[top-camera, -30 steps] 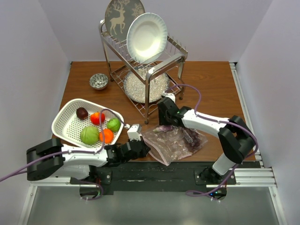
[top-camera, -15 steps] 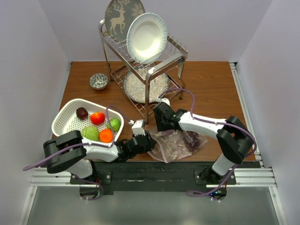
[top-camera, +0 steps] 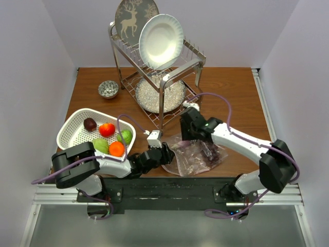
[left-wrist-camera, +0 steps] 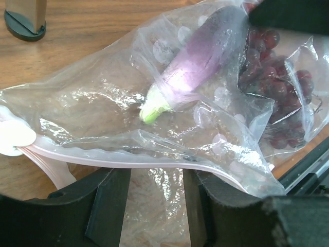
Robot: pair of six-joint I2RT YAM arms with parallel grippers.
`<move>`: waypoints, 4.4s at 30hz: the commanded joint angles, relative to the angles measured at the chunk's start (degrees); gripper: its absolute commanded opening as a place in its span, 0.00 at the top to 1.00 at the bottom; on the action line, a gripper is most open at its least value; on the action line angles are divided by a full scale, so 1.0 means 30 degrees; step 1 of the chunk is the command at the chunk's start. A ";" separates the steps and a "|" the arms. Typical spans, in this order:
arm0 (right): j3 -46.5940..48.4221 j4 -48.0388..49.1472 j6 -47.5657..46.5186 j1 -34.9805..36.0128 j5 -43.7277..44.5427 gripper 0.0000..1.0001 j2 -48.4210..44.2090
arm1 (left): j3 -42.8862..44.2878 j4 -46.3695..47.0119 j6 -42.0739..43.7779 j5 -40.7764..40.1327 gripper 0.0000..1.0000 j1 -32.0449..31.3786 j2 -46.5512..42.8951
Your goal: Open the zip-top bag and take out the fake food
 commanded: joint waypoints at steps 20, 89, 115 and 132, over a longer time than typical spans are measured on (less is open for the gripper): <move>-0.0131 0.2561 0.0395 -0.5926 -0.1709 0.45 0.2717 | -0.0203 0.1652 0.1900 -0.0890 0.50 -0.0127 0.0515; -0.0863 0.5201 -0.5846 -0.1591 -0.4203 0.49 0.3656 | 0.0500 -0.0195 0.4213 -0.3236 0.40 0.1894 -0.0805; -0.0687 0.5084 -0.4149 -0.1502 -0.3792 0.55 0.3950 | -0.1169 0.4641 0.4715 -0.0277 0.66 0.0783 0.0779; -0.0511 0.5348 -0.2419 -0.0947 -0.4614 0.59 0.3979 | -0.1845 0.5374 0.5445 0.0984 0.57 -0.0977 0.0600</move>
